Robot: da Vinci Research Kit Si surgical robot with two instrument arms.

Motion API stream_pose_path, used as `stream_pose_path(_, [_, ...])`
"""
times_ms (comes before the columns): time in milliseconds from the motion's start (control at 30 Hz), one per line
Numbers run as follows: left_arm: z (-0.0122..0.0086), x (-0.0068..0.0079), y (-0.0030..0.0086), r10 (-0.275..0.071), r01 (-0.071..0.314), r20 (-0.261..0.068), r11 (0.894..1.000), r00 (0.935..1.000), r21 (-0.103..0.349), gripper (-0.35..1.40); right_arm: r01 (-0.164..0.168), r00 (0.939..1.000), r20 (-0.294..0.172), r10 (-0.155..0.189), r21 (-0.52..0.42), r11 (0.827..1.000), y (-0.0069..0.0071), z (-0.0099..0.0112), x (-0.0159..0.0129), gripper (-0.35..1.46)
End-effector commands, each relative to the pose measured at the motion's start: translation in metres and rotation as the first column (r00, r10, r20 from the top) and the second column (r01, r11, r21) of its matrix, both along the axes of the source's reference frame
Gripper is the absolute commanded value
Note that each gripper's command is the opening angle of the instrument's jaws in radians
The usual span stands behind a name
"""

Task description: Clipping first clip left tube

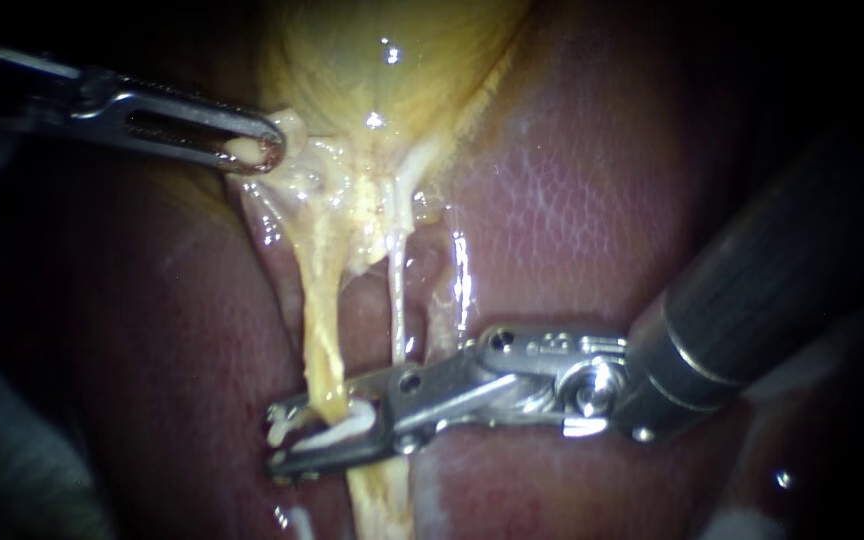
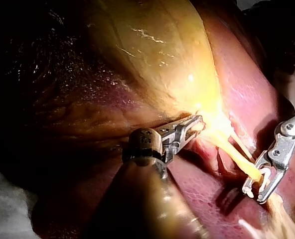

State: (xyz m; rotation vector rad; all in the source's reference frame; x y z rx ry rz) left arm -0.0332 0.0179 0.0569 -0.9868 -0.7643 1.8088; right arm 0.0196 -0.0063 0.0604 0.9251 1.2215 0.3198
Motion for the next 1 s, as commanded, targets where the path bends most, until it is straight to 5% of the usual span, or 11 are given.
stream_pose_path(33, [0.0000,0.0000,0.0000,0.000,0.000,0.000,1.000,1.0000,0.000,-0.35,0.000,1.0000,0.000,0.000,-0.001,1.000,0.0000,0.0000,-0.0001,0.01])
stream_pose_path(233, [0.0000,0.0000,0.0000,0.000,0.000,0.000,1.000,1.0000,0.000,-0.35,0.001,1.0000,0.002,-0.001,0.005,1.000,0.0001,0.0001,-0.0002,-0.11])
stream_pose_path(333, [0.0000,0.0000,0.0000,0.000,0.000,0.000,1.000,1.0000,0.000,-0.35,0.001,1.0000,0.009,-0.001,0.021,1.000,0.0000,0.0002,-0.0005,-0.35])
stream_pose_path(1000, [0.0000,0.0000,0.0000,0.000,0.000,0.000,1.000,1.0000,0.000,-0.35,-0.003,0.9993,0.037,0.000,0.076,0.997,-0.0001,0.0007,-0.0008,-0.35])
